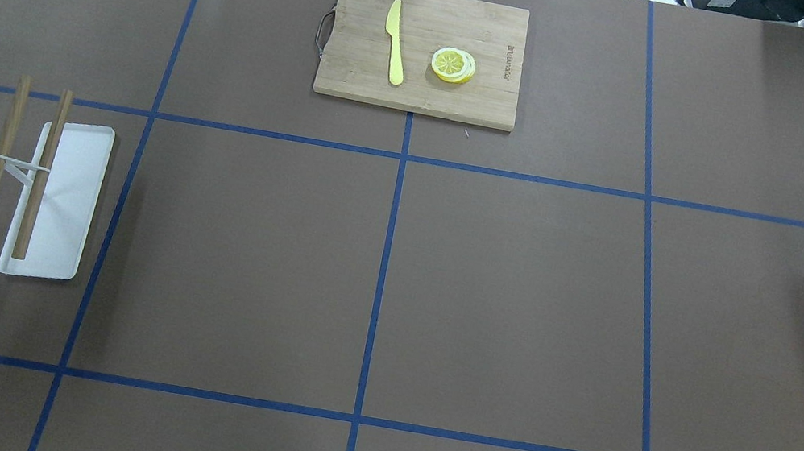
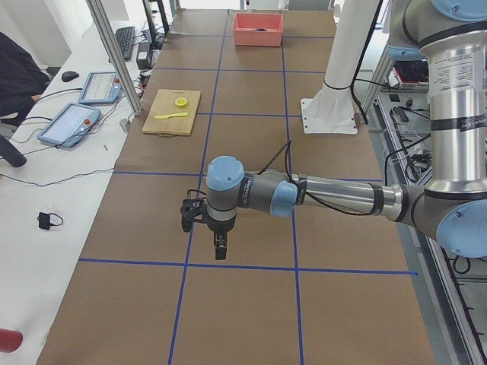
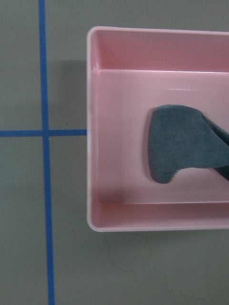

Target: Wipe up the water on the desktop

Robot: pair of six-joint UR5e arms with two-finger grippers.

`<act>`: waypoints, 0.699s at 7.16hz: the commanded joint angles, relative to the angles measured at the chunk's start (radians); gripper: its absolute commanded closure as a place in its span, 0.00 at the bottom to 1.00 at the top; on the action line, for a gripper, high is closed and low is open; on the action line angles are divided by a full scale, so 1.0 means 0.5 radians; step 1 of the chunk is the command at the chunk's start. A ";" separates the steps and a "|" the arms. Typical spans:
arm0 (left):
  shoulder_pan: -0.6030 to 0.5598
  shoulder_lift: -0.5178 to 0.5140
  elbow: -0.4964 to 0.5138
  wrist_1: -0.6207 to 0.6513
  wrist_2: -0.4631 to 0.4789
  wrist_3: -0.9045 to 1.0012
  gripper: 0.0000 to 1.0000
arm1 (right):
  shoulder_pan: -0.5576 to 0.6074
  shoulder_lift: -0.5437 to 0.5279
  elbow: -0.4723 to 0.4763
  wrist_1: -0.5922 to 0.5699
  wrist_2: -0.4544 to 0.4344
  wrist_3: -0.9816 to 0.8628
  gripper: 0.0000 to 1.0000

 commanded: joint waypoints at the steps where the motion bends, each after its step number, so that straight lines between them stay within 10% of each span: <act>1: 0.002 -0.002 0.057 -0.003 0.000 0.000 0.02 | 0.038 0.150 -0.281 0.161 -0.001 -0.008 0.00; 5: 0.009 -0.026 0.128 0.010 -0.006 -0.003 0.02 | 0.090 0.052 -0.495 0.553 0.195 0.013 0.00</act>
